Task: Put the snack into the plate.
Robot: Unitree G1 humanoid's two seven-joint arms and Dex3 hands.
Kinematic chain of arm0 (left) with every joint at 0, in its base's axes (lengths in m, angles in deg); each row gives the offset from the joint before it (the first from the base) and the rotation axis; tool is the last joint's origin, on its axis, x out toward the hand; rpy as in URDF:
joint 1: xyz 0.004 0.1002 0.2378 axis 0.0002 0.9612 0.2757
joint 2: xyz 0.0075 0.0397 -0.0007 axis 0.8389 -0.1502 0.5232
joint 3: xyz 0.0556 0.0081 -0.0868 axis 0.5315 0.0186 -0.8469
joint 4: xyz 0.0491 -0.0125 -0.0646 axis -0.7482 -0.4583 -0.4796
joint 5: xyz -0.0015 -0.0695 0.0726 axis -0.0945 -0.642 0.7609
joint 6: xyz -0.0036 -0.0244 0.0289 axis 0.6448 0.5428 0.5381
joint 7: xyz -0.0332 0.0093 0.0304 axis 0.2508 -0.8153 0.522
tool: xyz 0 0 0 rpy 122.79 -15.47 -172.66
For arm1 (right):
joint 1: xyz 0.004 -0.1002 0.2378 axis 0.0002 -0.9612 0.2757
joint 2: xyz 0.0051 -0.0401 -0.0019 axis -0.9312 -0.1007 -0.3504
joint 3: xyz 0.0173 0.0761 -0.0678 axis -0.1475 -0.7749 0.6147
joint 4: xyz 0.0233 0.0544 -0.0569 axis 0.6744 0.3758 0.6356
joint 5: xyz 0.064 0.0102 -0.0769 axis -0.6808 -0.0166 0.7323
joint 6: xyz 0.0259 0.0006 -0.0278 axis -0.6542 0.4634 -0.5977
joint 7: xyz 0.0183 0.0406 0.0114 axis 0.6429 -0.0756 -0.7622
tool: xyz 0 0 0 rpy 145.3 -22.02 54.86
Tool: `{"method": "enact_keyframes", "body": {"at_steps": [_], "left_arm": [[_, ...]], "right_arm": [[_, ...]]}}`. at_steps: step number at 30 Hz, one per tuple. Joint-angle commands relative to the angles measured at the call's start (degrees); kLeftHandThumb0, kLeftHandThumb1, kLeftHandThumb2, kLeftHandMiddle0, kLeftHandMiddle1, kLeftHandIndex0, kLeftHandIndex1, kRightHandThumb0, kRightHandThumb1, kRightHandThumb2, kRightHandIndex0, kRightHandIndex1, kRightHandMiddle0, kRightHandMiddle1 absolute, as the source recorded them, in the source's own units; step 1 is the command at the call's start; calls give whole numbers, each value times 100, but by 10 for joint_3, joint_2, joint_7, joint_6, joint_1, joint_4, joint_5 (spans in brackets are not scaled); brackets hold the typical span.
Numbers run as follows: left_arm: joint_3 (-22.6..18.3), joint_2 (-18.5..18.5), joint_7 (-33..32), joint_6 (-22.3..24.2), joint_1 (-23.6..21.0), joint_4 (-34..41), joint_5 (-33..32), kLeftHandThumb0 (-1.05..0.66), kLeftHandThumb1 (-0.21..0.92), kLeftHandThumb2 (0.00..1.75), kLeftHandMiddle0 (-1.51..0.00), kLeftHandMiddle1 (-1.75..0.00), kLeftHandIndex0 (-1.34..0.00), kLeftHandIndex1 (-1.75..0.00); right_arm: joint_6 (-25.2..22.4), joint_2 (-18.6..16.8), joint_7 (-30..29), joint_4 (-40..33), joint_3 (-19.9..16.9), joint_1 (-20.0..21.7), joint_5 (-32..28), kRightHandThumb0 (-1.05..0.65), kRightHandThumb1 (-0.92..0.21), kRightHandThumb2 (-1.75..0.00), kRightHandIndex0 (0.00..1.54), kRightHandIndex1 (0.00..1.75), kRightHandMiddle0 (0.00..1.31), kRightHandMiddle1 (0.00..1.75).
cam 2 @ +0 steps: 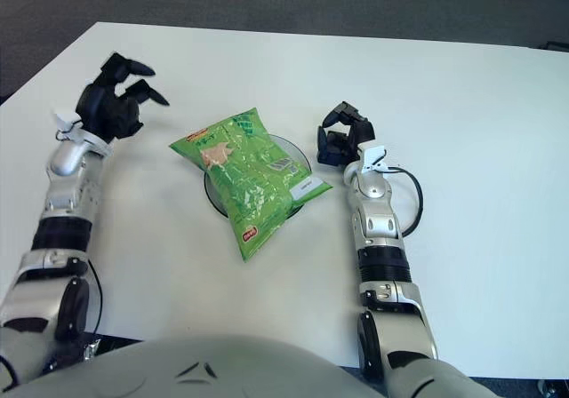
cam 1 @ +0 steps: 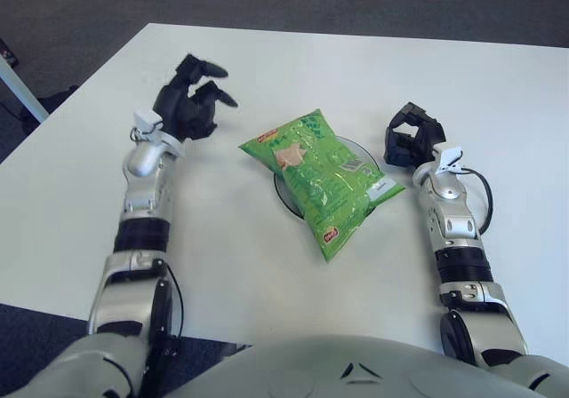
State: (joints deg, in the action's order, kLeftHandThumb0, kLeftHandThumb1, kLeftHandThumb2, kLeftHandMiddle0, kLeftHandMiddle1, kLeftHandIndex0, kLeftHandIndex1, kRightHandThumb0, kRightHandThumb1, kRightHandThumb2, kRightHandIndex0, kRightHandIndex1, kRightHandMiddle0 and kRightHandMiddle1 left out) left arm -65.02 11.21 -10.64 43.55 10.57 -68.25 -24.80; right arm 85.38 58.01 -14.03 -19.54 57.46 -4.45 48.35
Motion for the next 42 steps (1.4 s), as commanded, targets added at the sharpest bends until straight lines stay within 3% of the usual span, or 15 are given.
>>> {"method": "enact_keyframes", "body": {"at_steps": [1, 7, 20, 28, 36, 42], "left_arm": [[-12, -19, -32, 4, 31, -26, 9, -42, 53, 105, -105, -174, -45, -175], [-6, -47, -68, 6, 56, -37, 27, -44, 44, 116, -120, -175, -52, -175], [-19, -69, -164, -3, 74, -72, 66, -47, 35, 127, -130, -175, -59, -175], [-26, -97, -280, -25, 75, -106, 112, -48, 33, 131, -133, -175, -61, -175], [-20, -95, -300, -21, 68, -145, 116, -48, 32, 132, -133, -175, -62, -175], [-16, -96, -273, -9, 74, -150, 101, -48, 32, 131, -131, -175, -61, -175]], "right_arm": [[-23, -7, 3, 27, 0, -52, 1, -50, -28, -136, 129, 175, 65, 175], [-21, -6, 1, 27, -1, -54, 2, -50, -28, -136, 129, 175, 65, 175], [-16, -2, 5, 25, -2, -60, 1, -50, -28, -136, 129, 175, 65, 175], [-19, 0, 7, 17, -4, -67, 0, -50, -28, -136, 129, 175, 64, 175], [-24, 1, 6, 10, -7, -71, 0, -50, -28, -136, 129, 175, 64, 175], [-21, -2, 8, 7, -10, -72, -4, -50, -28, -136, 129, 175, 64, 175]]}}
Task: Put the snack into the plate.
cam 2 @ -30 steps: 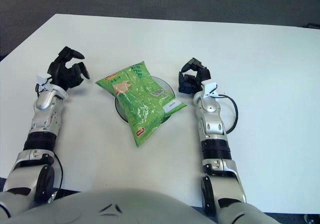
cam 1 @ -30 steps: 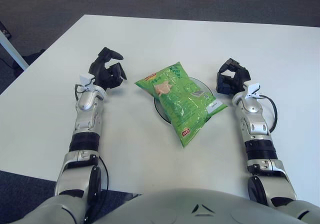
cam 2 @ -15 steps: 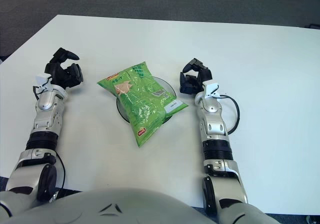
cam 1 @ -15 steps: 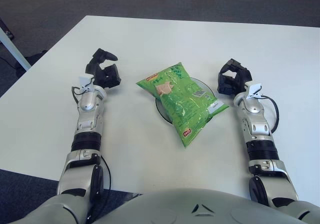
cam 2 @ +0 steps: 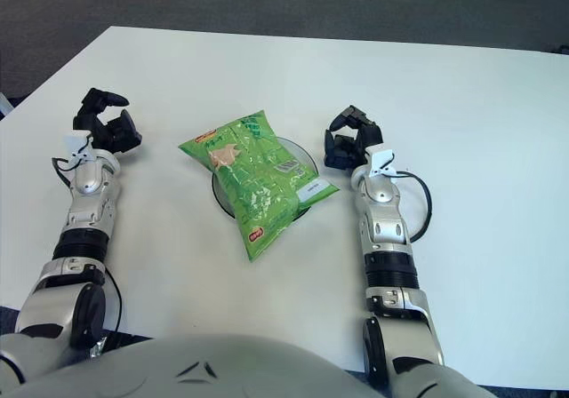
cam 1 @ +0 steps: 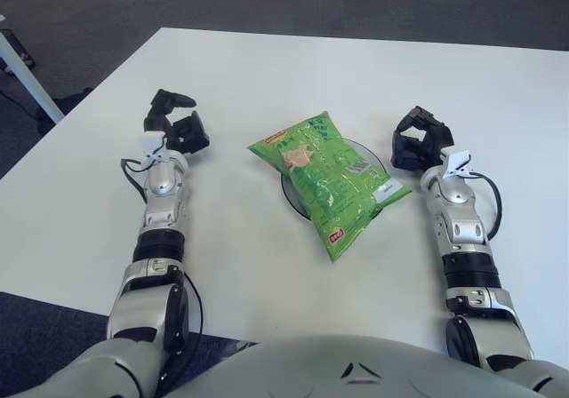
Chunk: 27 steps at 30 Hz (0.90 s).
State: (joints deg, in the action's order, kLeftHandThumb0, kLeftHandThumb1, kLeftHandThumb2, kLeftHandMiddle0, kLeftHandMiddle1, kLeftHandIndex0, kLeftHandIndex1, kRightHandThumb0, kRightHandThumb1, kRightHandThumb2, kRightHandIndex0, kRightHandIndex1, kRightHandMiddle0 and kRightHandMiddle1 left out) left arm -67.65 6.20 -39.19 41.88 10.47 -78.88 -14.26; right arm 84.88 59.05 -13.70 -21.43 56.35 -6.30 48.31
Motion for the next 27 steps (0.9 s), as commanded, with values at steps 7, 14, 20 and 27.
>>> {"method": "enact_keyframes", "body": {"at_steps": [7, 14, 20, 27], "left_arm": [[20, -44, 37, 7, 87, -42, -6, -47, 33, 129, -131, -175, -60, -175], [40, -42, 68, -16, 115, -27, 2, -47, 34, 129, -131, -175, -60, -175], [59, -38, 124, -47, 135, -13, -5, -47, 35, 128, -132, -175, -59, -175], [75, -45, 153, -63, 144, 0, -7, -47, 34, 129, -131, -175, -60, -175]], "right_arm": [[-15, -12, 9, 24, 1, -55, -4, -50, -28, -136, 129, 175, 64, 175], [-15, -12, 6, 21, 1, -54, -3, -50, -28, -136, 129, 175, 64, 175], [-19, -12, 0, 20, 0, -52, -1, -50, -28, -136, 129, 175, 64, 175], [-22, -12, -10, 23, -3, -47, 1, -50, -28, -136, 129, 175, 64, 175]]}}
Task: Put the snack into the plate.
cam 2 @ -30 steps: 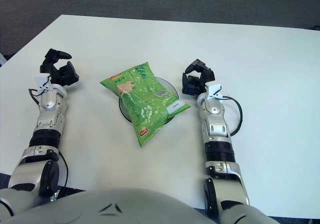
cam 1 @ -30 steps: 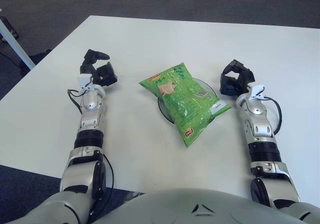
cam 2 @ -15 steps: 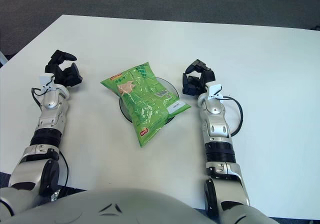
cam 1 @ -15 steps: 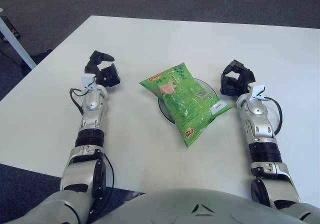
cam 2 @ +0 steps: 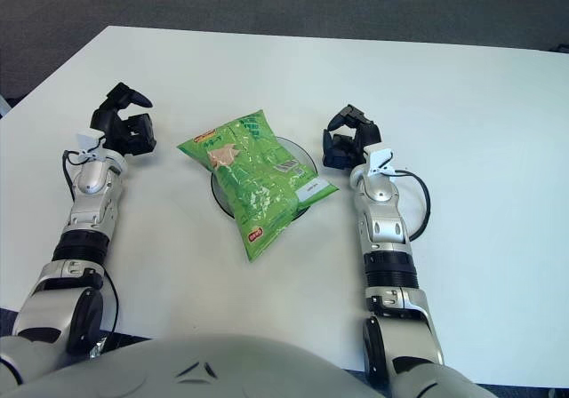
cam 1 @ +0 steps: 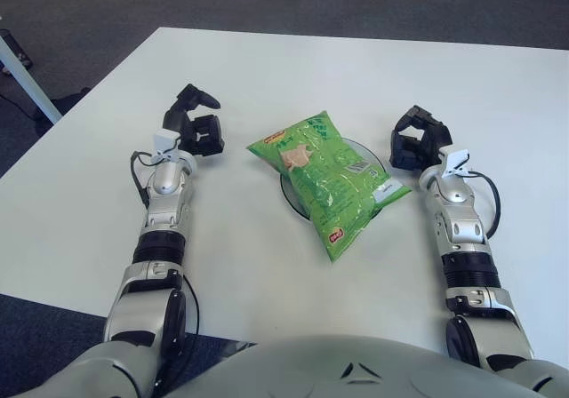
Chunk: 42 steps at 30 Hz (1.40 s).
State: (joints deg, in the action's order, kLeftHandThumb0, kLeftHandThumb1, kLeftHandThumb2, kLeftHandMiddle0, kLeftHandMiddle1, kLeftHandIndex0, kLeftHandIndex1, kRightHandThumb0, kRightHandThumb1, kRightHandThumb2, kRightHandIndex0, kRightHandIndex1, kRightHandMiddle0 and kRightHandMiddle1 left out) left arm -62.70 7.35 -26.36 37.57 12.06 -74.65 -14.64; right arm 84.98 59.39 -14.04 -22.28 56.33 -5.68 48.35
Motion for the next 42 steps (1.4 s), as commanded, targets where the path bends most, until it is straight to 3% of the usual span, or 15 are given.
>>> {"method": "enact_keyframes", "body": {"at_steps": [1, 21, 42], "left_arm": [[27, -57, 26, -22, 129, -42, -3, -47, 33, 130, -131, -175, -60, -175], [47, -70, 57, -36, 146, -21, -11, -52, 22, 144, -127, -175, -69, -175], [50, -70, 50, -26, 154, -4, -12, -51, 24, 140, -126, -175, -67, -175]], "right_arm": [[-23, -16, -8, 32, -3, -53, 1, -50, -28, -136, 129, 175, 64, 175], [19, -42, -97, 68, -38, -35, 0, -50, -27, -137, 131, 175, 66, 175], [27, -38, -99, 85, -41, -28, -6, -51, -25, -139, 133, 175, 67, 175]]}}
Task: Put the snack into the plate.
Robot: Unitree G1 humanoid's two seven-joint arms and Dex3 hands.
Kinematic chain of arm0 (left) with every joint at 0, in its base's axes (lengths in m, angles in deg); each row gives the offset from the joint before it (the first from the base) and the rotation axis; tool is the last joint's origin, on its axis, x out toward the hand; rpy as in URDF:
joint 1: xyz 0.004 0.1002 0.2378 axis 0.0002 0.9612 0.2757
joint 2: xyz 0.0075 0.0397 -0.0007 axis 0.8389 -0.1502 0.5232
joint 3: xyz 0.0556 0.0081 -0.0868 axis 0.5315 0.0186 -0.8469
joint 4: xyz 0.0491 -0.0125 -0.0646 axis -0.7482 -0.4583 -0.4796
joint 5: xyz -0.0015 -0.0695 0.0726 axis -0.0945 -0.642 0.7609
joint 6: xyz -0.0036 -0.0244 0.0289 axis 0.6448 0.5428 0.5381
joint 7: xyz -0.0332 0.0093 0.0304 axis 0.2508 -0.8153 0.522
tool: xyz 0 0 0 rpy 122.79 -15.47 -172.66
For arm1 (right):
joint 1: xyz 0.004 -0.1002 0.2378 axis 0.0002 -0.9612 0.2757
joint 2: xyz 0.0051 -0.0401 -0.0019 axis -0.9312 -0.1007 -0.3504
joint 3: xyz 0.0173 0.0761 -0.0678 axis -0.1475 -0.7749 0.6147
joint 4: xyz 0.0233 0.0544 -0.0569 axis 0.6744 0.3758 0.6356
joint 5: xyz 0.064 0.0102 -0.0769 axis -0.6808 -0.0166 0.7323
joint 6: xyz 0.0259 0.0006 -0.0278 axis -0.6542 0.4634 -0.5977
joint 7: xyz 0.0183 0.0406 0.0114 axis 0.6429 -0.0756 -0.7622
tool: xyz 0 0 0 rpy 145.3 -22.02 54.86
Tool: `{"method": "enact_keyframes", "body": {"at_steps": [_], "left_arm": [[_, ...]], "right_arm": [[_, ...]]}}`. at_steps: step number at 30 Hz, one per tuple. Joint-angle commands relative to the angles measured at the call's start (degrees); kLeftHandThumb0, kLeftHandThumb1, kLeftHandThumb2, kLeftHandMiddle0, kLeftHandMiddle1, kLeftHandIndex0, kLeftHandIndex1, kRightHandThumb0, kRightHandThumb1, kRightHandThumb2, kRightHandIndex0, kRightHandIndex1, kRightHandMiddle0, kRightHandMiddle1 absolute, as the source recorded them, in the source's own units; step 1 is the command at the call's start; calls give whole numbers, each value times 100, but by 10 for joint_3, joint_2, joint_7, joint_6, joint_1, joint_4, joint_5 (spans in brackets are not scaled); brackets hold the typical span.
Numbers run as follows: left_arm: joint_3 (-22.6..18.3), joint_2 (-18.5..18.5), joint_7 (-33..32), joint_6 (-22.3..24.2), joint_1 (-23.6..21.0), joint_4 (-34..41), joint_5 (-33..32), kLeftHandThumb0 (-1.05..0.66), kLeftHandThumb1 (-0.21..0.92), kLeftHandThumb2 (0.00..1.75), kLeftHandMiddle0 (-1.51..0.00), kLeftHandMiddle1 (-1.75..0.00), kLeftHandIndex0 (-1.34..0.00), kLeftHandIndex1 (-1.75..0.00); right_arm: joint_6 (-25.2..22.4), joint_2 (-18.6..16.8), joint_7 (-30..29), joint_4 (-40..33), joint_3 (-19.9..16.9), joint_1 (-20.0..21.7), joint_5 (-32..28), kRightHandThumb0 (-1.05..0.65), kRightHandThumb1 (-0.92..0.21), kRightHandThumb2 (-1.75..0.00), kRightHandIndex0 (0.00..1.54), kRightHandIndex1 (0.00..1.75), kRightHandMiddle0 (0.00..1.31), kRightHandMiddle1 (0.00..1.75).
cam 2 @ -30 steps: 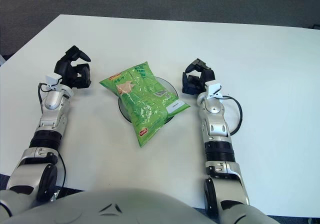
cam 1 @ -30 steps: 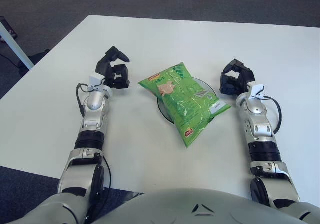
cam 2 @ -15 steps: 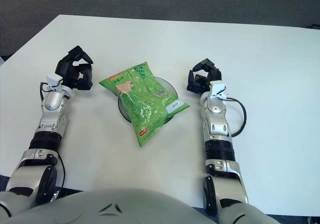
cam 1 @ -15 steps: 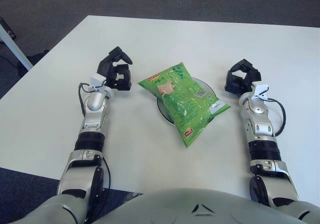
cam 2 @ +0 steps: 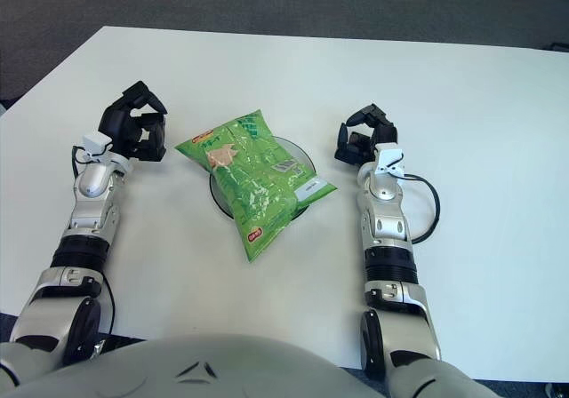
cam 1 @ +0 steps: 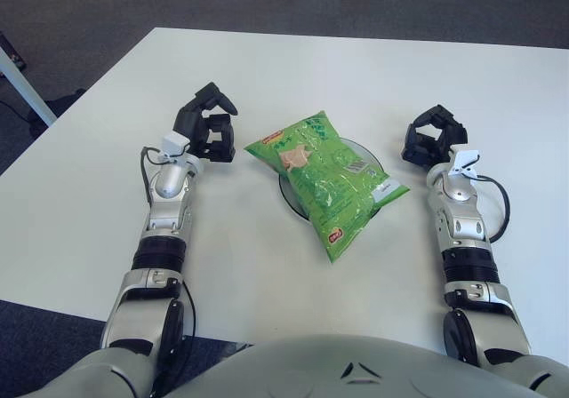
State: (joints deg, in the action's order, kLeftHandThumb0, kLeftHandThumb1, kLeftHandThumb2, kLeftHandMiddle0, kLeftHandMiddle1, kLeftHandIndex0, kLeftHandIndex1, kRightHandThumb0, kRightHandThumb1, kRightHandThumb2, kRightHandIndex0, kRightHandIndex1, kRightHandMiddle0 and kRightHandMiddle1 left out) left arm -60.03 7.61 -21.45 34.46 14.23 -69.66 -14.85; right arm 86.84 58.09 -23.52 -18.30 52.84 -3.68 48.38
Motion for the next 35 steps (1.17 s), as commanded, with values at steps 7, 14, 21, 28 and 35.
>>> {"method": "enact_keyframes", "body": {"at_steps": [7, 14, 21, 28, 35], "left_arm": [[24, -71, 20, 9, 137, -48, -23, -51, 24, 141, -126, -175, -67, -175], [23, -71, 18, 1, 135, -54, -18, -51, 24, 140, -127, -175, -67, -175], [23, -69, 10, 1, 134, -56, -11, -52, 22, 143, -128, -175, -69, -175], [24, -68, 4, 7, 133, -54, -6, -52, 22, 143, -128, -175, -69, -175], [23, -69, 0, 7, 133, -55, -6, -51, 23, 141, -127, -175, -68, -175]], "right_arm": [[29, -38, -25, 50, -23, -44, -15, -51, -25, -139, 132, 175, 67, 175], [75, -56, -56, 71, -44, -36, -20, -50, -26, -139, 132, 175, 66, 175], [103, -60, -52, 88, -52, -31, -29, -49, -28, -136, 131, 175, 64, 175], [119, -54, -36, 102, -52, -29, -34, -49, -29, -135, 131, 175, 64, 175], [129, -51, -29, 113, -52, -26, -34, -49, -30, -134, 130, 175, 63, 175]]}}
